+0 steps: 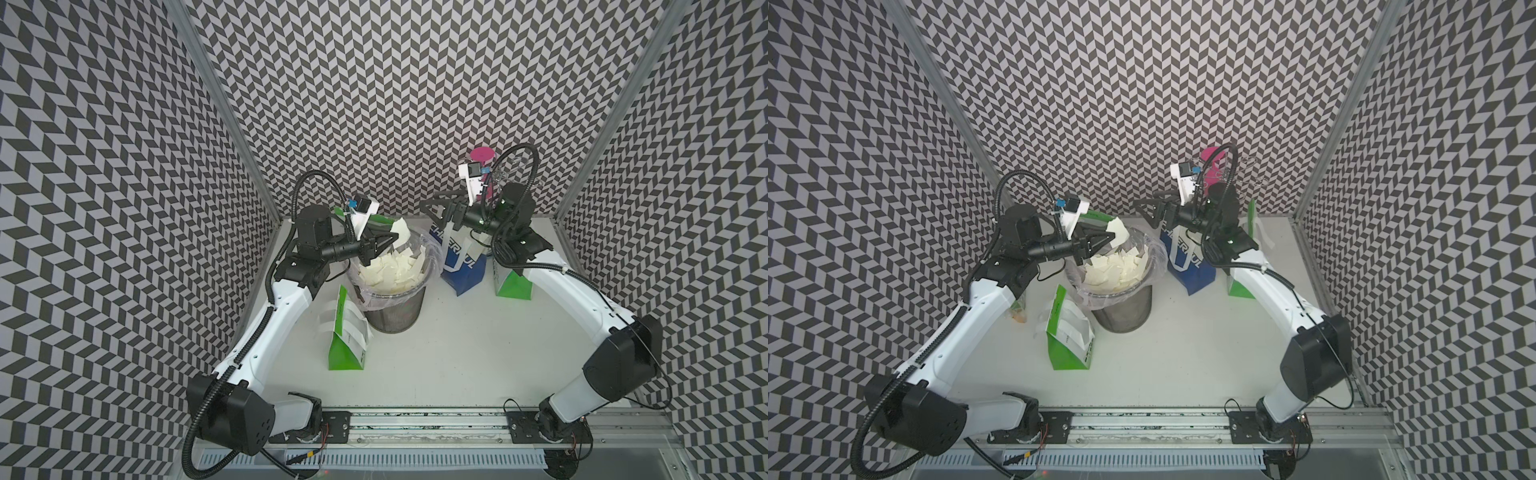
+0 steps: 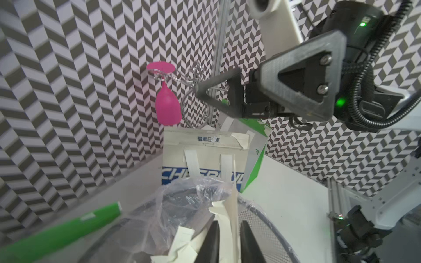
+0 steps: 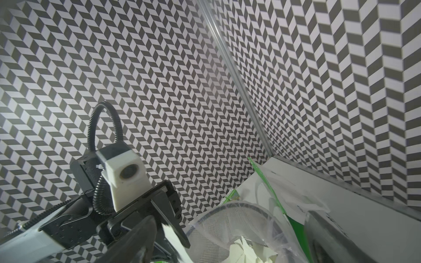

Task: Shred takeout receipts and throw away
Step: Place the takeout receipt in the trash bin, then reset both arms

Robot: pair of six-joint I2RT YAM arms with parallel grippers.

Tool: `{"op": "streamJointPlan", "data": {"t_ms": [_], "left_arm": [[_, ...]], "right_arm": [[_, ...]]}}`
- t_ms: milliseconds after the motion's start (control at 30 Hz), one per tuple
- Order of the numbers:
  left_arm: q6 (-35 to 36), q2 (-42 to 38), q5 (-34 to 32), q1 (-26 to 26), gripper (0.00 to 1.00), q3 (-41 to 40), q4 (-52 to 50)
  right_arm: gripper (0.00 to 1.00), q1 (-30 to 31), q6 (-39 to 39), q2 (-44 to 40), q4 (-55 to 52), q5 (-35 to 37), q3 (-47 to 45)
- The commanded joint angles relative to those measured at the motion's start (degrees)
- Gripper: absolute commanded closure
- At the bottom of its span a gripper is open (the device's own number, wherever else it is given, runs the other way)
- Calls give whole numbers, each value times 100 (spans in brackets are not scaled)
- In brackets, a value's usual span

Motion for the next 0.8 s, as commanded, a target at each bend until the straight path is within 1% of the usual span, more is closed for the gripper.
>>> {"op": "streamJointPlan", "data": {"t_ms": [0,33,100,200,233,333,400,433,533,567,633,667,767], "left_arm": [[315,60,-224,6,64,270,-767],[373,60,-275,6,56,321,-866],[506,45,-422,19,47,450,-1057],[612,0,-648,164,40,694,-1313],[610,-10,-756,240,39,766,-1382],[701,-18,-1441,542,34,1119,-1727],[706,-40,-2017,805,26,1363,-1835],[679,-65,-2307,920,25,1428,-1811],[688,-106,-3281,1281,22,1507,-1594],[645,-115,-3600,1411,18,1493,-1467],[580,-124,-3967,1705,17,1308,-1118],[511,-131,-4143,1866,16,1147,-899],[260,-205,-4407,2248,13,417,-181]], "right_arm": [[1,-197,-573,-481,-440,150,79],[0,-270,-742,-565,-648,207,88],[1,-423,-1083,-732,-1068,335,122],[1,-789,-1447,-973,-1692,373,138],[1,-926,-1532,-1040,-1885,375,152],[1,-1418,-1977,-1221,-2661,630,264],[1,-1783,-2174,-1342,-3169,962,411],[1,-1908,-2206,-1416,-3279,1141,436],[0,-2199,-2132,-1598,-3406,2113,502],[1,-2376,-2049,-1616,-3429,2441,532],[1,-2753,-1804,-1678,-3420,3044,459],[1,-2962,-1601,-1767,-3298,3349,236],[1,-3462,-954,-2012,-2909,3814,-534]]}}
